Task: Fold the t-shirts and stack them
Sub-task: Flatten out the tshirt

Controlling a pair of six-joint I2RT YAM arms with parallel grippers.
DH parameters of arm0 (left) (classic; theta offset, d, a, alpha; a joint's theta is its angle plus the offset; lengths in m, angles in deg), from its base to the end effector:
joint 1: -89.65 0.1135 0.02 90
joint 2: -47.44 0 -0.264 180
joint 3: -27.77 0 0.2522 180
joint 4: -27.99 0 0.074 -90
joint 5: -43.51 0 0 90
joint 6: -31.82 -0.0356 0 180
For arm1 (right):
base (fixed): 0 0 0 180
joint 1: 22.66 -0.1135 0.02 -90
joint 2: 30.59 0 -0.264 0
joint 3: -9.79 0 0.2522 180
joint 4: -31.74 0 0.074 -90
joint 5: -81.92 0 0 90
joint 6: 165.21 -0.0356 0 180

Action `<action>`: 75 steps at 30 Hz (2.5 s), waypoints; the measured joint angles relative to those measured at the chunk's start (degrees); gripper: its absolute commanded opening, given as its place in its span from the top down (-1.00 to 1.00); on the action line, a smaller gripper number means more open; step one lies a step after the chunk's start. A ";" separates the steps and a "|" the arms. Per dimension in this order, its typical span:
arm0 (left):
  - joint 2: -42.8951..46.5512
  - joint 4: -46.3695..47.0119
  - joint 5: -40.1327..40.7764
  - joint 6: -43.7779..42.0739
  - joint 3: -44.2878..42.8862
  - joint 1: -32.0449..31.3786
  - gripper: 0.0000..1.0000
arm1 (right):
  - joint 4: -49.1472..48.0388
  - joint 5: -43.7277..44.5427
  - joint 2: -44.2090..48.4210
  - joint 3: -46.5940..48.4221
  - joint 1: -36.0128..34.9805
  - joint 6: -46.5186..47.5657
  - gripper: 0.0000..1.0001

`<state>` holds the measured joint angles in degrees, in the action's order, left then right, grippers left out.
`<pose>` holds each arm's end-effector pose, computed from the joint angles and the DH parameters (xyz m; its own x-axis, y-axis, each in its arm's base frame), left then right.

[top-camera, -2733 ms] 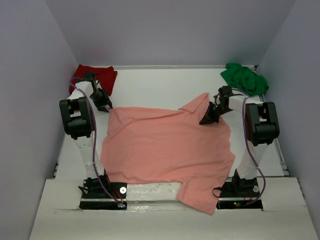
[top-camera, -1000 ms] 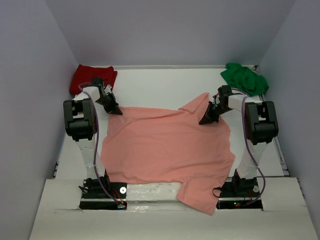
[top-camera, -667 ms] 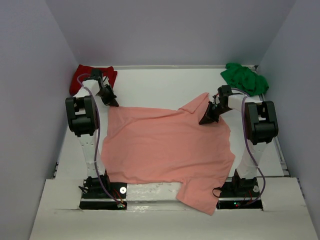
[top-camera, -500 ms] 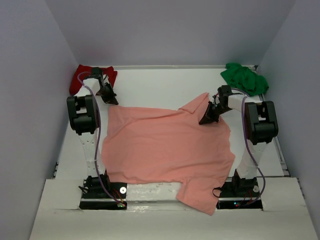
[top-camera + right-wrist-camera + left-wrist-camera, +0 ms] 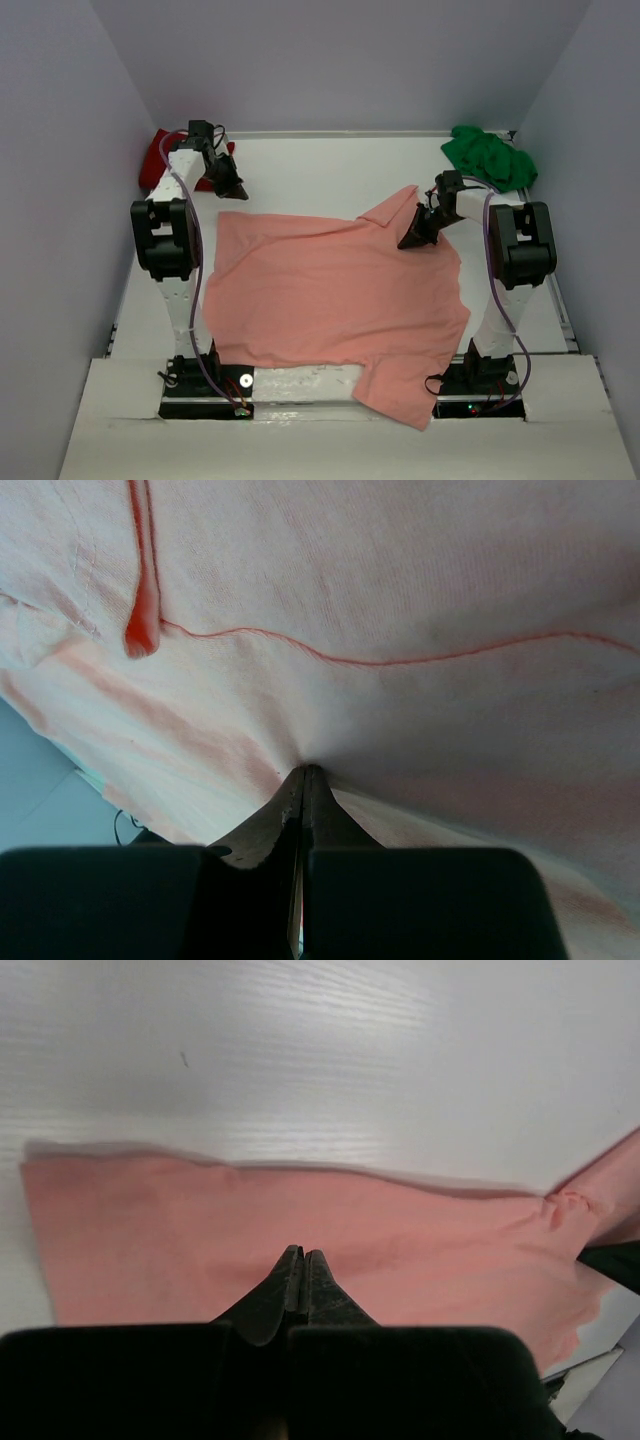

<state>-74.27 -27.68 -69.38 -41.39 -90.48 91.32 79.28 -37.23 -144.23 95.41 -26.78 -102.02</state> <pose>0.4655 -0.0003 0.2312 -0.8713 -0.2916 -0.3948 -0.0826 0.8799 -0.4678 0.3725 0.0442 0.1351 -0.9450 0.3269 -0.0098 0.2715 0.8010 0.5335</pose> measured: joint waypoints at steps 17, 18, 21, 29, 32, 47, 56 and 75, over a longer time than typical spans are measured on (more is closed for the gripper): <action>12.00 2.08 -2.14 3.96 24.65 -13.49 1.00 | 0.00 -0.02 0.00 0.00 0.00 -0.02 1.00; 12.00 2.38 -2.12 4.13 24.65 -13.90 1.00 | 0.00 0.00 0.00 0.00 0.00 -0.02 1.00; 12.00 3.67 -1.97 4.52 24.65 -14.43 1.00 | 0.02 0.00 0.00 0.00 0.00 0.00 1.00; 10.56 4.98 0.52 4.46 24.26 -14.32 1.00 | 0.02 -0.02 0.00 0.00 0.00 0.00 1.00; 8.87 5.40 1.53 4.42 23.85 -14.32 1.00 | 0.02 -0.02 0.00 0.00 0.00 0.00 1.00; 1.53 6.75 6.45 4.33 14.34 -13.18 1.00 | 0.04 0.00 0.00 0.00 0.00 0.04 1.00; 0.35 7.78 6.69 4.26 14.05 -10.91 1.00 | 0.07 0.00 0.02 0.00 0.00 0.26 1.00; -4.98 8.87 6.16 5.46 6.34 -9.38 1.00 | -0.39 0.50 1.92 -2.45 -0.11 0.26 1.00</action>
<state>-79.26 -18.81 -63.22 -35.92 -84.14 81.95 78.89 -36.72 -142.31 92.96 -26.89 -101.76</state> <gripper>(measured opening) 0.011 0.010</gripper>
